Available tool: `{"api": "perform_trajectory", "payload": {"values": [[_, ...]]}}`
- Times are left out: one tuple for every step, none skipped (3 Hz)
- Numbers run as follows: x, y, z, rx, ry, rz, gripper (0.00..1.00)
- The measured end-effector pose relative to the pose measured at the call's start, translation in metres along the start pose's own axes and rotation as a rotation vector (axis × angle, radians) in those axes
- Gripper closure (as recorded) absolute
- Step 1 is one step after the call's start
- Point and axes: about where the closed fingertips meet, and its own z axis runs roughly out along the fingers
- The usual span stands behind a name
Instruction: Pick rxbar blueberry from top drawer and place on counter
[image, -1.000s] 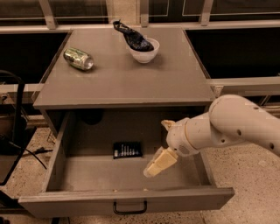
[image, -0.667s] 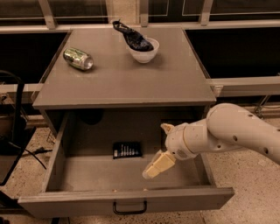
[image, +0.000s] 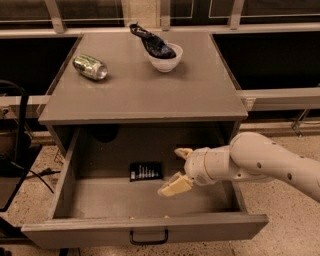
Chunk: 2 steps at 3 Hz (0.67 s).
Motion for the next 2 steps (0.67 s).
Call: {"api": "perform_trajectory", "payload": {"values": [[0.003,-0.01,0.019,0.001,-0.046,-0.014,0.15],[0.001,-0.02,0.036,-0.004,-0.086,-0.038,0.16]]}}
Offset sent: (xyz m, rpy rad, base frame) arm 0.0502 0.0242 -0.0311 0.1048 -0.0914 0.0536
